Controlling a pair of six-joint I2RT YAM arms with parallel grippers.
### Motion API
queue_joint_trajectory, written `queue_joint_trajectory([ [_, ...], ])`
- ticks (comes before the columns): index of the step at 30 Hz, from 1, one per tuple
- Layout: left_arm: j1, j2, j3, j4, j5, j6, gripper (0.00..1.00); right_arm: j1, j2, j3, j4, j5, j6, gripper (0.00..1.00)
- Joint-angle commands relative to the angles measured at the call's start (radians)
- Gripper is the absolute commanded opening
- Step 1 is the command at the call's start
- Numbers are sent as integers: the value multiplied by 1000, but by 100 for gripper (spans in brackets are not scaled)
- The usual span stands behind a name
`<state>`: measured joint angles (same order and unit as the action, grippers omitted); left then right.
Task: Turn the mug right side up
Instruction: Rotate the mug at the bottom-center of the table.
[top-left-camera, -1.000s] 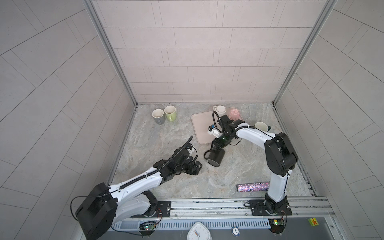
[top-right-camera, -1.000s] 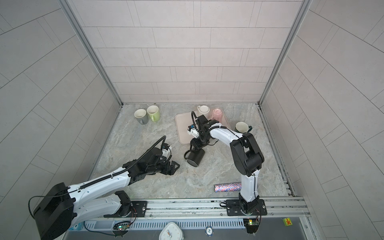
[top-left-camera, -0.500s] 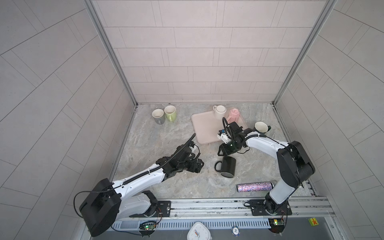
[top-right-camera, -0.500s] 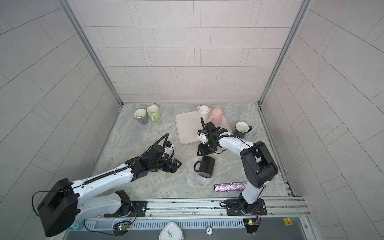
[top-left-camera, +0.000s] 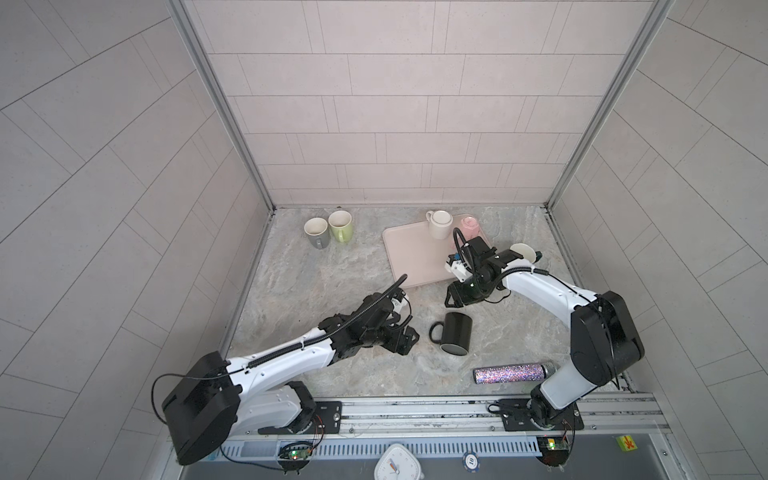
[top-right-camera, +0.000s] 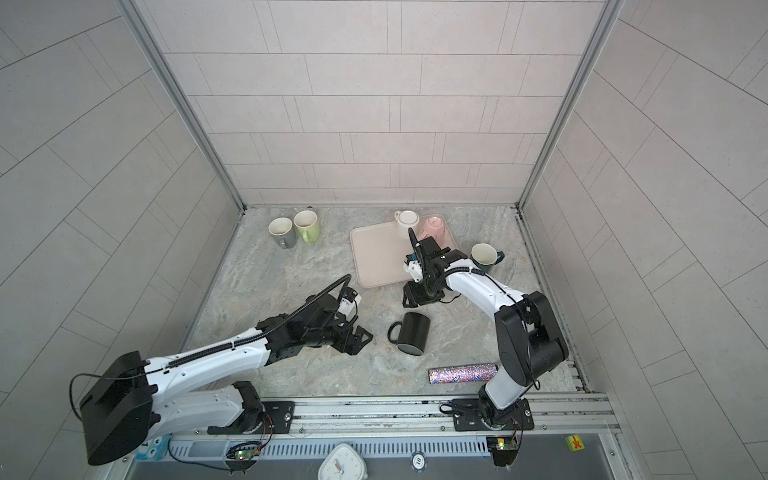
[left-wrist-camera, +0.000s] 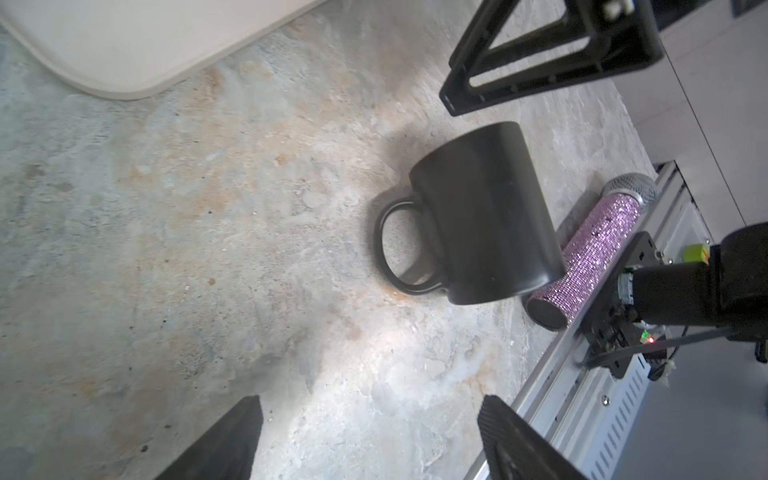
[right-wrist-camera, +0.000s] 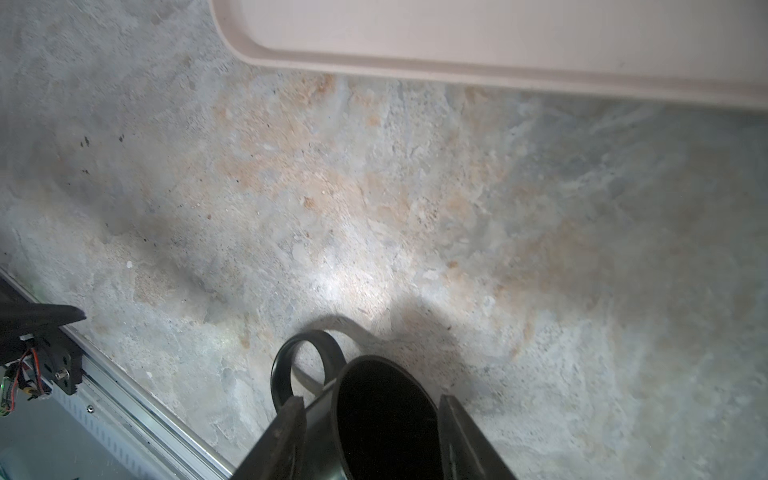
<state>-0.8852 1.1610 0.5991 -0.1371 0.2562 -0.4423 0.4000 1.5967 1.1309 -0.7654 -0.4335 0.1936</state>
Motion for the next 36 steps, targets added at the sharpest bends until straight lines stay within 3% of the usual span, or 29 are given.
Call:
queue_joint_trajectory([
  [1,-20,-36,-26,18,-31,28,88,-3,-24,-15,-95,28,-29,54],
  [11,-95,37,8,34,7,95,90,-3,-19,-31,-85,2,-36,51],
  [23,-191,203,115,58,-95,123,94,-31,-119,-122,-57,-18,0,50],
  [36,-221,264,163,43,-82,133,94,-82,-227,-239,-36,-70,36,48],
])
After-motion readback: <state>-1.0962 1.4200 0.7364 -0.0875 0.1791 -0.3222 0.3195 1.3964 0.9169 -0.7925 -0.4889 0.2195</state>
